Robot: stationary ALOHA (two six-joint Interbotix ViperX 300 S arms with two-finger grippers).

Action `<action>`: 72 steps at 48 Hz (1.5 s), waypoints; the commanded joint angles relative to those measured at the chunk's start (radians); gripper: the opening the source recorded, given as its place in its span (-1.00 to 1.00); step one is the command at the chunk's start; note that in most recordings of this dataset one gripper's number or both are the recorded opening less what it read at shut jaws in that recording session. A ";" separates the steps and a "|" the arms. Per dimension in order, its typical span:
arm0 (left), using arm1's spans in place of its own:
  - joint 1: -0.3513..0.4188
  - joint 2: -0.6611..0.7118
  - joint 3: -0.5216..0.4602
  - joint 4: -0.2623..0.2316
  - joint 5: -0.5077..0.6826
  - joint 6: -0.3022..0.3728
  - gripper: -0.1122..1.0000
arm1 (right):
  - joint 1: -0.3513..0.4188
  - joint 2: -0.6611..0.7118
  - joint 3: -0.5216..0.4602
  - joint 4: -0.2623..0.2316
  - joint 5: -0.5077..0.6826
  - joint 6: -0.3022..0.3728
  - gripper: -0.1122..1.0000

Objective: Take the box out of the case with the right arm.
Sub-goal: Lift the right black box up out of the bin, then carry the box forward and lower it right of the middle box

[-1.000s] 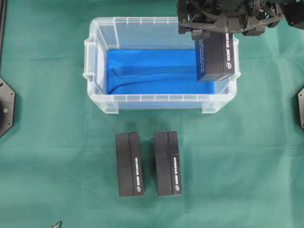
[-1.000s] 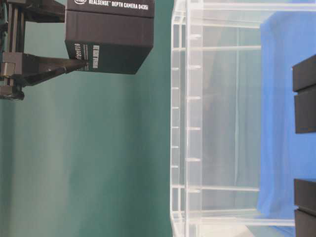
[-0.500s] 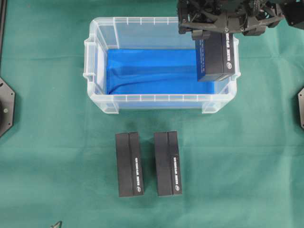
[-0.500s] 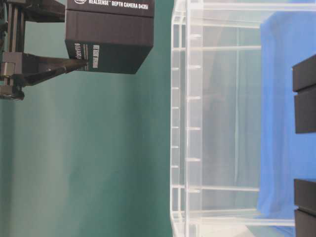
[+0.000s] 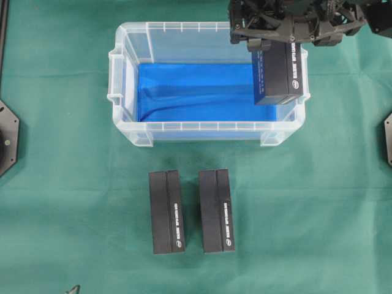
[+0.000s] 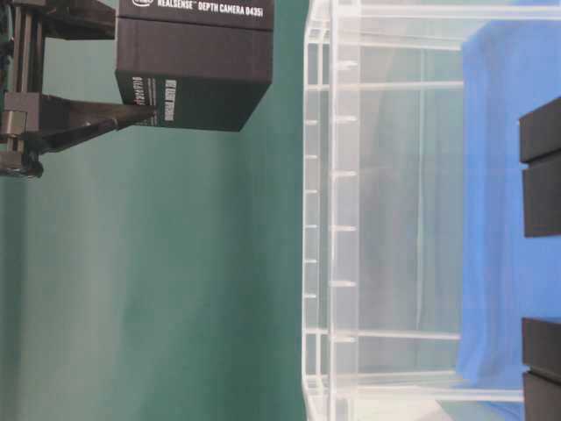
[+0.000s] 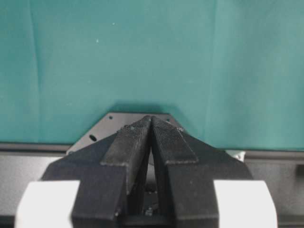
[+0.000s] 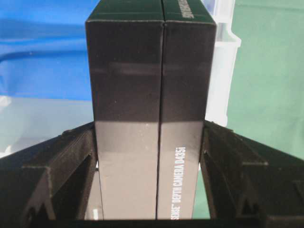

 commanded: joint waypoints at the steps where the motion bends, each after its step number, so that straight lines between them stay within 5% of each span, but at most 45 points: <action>1: 0.000 0.003 -0.009 0.003 -0.003 0.000 -0.80 | 0.003 -0.026 -0.028 -0.005 0.002 0.002 0.35; 45: 0.000 0.005 -0.009 0.003 -0.003 0.000 -0.80 | 0.044 -0.026 -0.028 -0.005 0.035 0.023 0.35; 72: -0.002 0.008 -0.009 0.003 -0.003 0.000 -0.80 | 0.275 -0.018 -0.021 -0.002 0.064 0.256 0.35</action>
